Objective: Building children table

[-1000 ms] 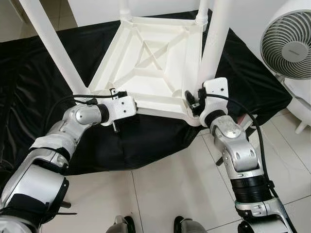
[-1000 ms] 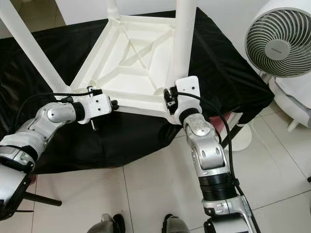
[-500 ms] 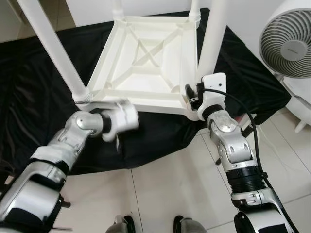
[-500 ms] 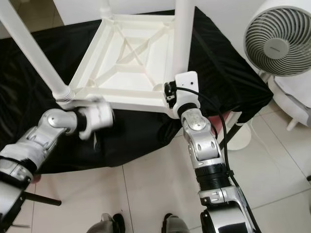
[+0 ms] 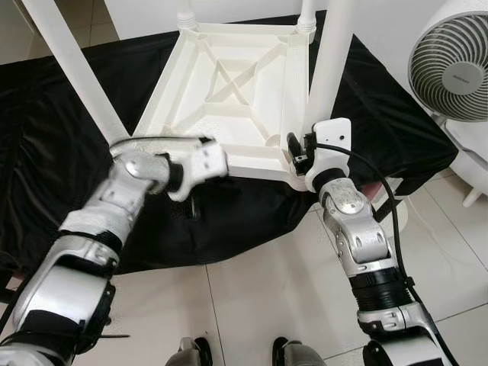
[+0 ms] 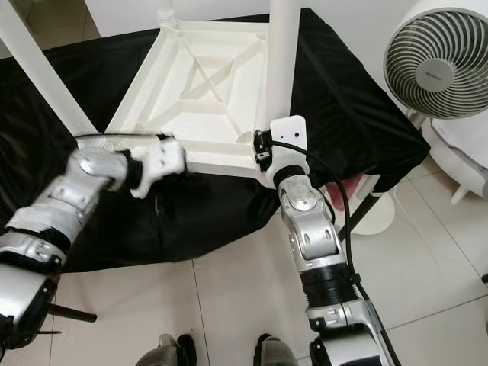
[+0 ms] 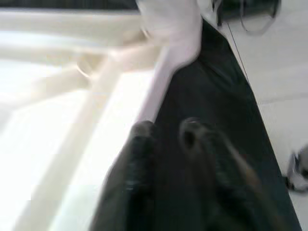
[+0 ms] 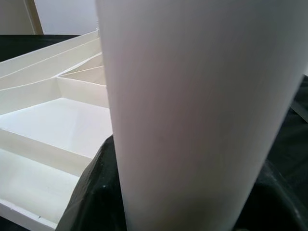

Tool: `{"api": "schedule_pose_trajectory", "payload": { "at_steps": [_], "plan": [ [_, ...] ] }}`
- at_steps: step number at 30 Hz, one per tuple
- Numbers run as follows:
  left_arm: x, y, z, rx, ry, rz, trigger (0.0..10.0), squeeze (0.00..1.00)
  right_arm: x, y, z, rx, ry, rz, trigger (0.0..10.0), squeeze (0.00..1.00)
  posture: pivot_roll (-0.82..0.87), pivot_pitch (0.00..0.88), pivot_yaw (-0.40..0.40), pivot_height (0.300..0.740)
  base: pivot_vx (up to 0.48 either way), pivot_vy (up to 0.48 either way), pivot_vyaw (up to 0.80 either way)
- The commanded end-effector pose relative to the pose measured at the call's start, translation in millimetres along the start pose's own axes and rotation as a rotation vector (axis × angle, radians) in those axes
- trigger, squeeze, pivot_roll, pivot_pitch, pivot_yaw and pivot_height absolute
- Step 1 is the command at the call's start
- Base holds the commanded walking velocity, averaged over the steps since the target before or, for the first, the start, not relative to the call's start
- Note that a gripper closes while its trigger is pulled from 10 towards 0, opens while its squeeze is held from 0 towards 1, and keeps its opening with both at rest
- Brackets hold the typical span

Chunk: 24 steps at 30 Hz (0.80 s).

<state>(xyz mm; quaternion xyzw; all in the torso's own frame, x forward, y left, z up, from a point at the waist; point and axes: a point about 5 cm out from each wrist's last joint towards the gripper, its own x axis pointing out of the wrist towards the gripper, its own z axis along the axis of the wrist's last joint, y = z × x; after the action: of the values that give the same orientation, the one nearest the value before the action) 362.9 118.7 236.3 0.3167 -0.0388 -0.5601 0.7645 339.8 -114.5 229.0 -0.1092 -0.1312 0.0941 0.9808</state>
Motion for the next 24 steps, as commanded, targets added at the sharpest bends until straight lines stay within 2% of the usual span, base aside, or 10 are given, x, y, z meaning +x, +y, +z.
{"api": "schedule_pose_trajectory", "payload": {
  "at_steps": [1, 2, 3, 4, 8, 12, 13, 14, 19, 24],
  "plan": [
    [-19.7, 26.9, -2, -0.055, -0.027, 0.575, 10.0, 1.00, -2.7, 12.2, 3, -0.037, -0.025, 0.058, 10.0, 0.00, -0.11, 0.160, 0.078, 0.740, 0.000, 0.000, 0.00],
    [-27.5, 29.0, 0, -0.098, -0.060, 0.612, 10.0, 1.00, -2.4, 11.2, 3, -0.037, -0.025, 0.056, 10.0, 0.21, -0.11, 0.160, 0.078, 0.740, 0.000, 0.000, 0.00],
    [-32.1, 30.2, 1, -0.127, -0.081, 0.632, 10.0, 0.83, -2.2, 10.5, 3, -0.036, -0.025, 0.055, 10.0, 0.84, -0.11, 0.160, 0.078, 0.740, 0.000, 0.000, 0.00],
    [-36.5, 31.0, 1, -0.151, -0.099, 0.660, 10.0, 0.00, -2.2, 10.4, 3, -0.017, -0.023, 0.064, 10.0, 1.00, -0.10, 0.157, 0.083, 0.740, 0.000, 0.000, 0.00],
    [-47.9, 29.7, 0, -0.236, -0.143, 0.741, 10.0, 0.00, -3.8, 10.1, 6, 0.028, -0.033, 0.101, 10.0, 1.00, -0.10, 0.153, 0.081, 0.740, 0.000, 0.000, 0.00],
    [-49.9, 28.7, 0, -0.254, -0.154, 0.756, 10.0, 0.00, -4.6, 10.9, 8, 0.046, -0.039, 0.123, 10.0, 1.00, -0.10, 0.153, 0.081, 0.740, 0.000, 0.000, 0.00],
    [-51.2, 27.8, 1, -0.276, -0.162, 0.769, 10.0, 0.00, -5.9, 11.6, 10, 0.057, -0.047, 0.145, 10.0, 0.81, -0.10, 0.152, 0.079, 0.740, 0.000, 0.000, 0.00],
    [-53.1, 23.8, 1, -0.337, -0.192, 0.798, 10.0, 0.00, -10.1, 10.1, 18, 0.081, -0.084, 0.175, 10.0, 0.00, -0.09, 0.151, 0.078, 0.740, 0.000, 0.000, 0.00],
    [-55.4, 8.3, 3, -0.453, -0.240, 0.833, 10.0, 0.00, -20.3, -3.9, 35, 0.109, -0.168, 0.138, 10.0, 0.00, -0.10, 0.145, 0.072, 0.740, 0.000, 0.000, 0.00],
    [-54.5, 1.9, 6, -0.474, -0.242, 0.843, 10.0, 0.00, -27.0, -15.2, 39, 0.098, -0.189, 0.066, 10.0, 0.00, -0.10, 0.137, 0.067, 0.740, 0.000, 0.000, 0.00]
  ]
}}
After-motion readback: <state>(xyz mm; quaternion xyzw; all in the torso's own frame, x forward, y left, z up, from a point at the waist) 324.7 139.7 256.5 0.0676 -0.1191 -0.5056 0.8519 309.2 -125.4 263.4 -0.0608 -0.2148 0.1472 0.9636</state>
